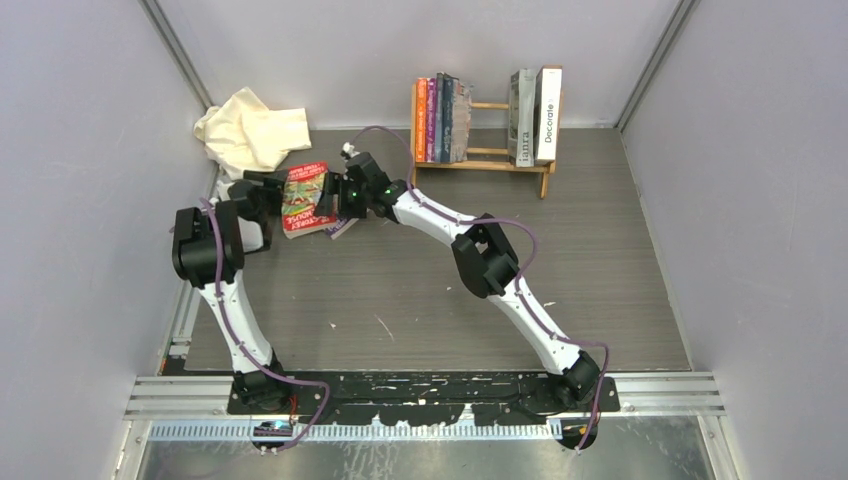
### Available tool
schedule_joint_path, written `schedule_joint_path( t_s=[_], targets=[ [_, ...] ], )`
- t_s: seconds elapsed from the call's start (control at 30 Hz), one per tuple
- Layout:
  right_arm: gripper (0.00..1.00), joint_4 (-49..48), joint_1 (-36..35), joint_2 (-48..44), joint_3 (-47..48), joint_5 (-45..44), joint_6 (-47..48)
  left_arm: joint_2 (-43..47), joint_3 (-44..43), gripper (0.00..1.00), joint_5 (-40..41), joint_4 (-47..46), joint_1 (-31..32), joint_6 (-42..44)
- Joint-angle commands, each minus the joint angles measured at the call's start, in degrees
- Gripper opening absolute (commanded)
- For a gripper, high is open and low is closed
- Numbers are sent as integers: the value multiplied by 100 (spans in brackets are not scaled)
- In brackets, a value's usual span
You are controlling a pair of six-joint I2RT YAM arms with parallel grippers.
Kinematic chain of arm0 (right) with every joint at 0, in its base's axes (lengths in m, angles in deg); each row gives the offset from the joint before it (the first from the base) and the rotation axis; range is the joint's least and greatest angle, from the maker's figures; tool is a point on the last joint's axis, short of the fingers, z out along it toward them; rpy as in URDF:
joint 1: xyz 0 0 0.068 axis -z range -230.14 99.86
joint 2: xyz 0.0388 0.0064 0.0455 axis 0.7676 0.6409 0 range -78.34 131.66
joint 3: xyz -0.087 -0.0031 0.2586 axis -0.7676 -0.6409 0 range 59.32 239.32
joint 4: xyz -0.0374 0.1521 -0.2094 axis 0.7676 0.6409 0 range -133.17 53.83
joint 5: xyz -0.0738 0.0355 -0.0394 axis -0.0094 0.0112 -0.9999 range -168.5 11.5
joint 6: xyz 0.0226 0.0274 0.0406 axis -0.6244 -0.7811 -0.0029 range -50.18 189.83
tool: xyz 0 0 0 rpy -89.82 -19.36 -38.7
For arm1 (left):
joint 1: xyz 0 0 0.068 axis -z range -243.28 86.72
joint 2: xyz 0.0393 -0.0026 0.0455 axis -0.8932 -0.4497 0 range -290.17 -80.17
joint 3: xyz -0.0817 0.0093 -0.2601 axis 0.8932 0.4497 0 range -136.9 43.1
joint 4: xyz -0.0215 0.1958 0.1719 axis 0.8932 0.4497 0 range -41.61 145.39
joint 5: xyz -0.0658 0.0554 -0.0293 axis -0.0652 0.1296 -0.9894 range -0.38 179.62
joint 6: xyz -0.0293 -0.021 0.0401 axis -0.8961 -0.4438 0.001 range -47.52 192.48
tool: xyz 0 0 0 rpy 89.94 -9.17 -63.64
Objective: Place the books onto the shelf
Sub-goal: Move the book to the center of the board.
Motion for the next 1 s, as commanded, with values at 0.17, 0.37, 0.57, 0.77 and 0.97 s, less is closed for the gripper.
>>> schedule_joint_path(
  t_s=[0.17, 0.37, 0.57, 0.77, 0.97],
  targets=[
    [75, -45, -29, -190, -197, -79, -226, -102, 458, 69, -452, 28, 386, 9],
    [75, -375, -96, -228, -608, -57, -441, -189, 535, 69, -563, -54, 415, 22],
    [75, -670, -255, -213, -810, -101, -631, -217, 616, 69, -704, -62, 477, 136],
    [75, -1312, -263, -304, -1276, 74, -946, -250, 701, 68, -915, 128, 482, 320],
    [74, -1617, -271, -409, -1552, 333, -1161, -278, 737, 67, -1149, 204, 484, 331]
  ],
)
